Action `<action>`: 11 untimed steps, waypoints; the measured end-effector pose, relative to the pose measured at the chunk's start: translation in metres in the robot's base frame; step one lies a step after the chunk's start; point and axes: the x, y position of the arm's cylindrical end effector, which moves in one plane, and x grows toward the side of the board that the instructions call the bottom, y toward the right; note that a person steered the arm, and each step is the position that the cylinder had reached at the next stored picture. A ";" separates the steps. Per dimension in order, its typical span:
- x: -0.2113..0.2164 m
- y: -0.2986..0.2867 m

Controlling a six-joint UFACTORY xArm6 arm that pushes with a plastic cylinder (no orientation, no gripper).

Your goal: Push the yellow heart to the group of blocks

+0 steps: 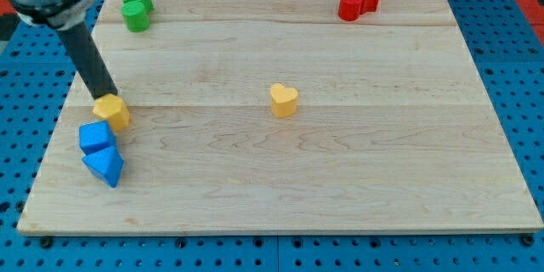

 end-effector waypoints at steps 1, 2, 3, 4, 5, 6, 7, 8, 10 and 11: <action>0.011 0.026; 0.011 0.037; 0.011 0.042; -0.002 0.072; -0.017 0.099; -0.018 0.110; -0.018 0.119; -0.023 0.136; -0.041 0.201; -0.040 0.235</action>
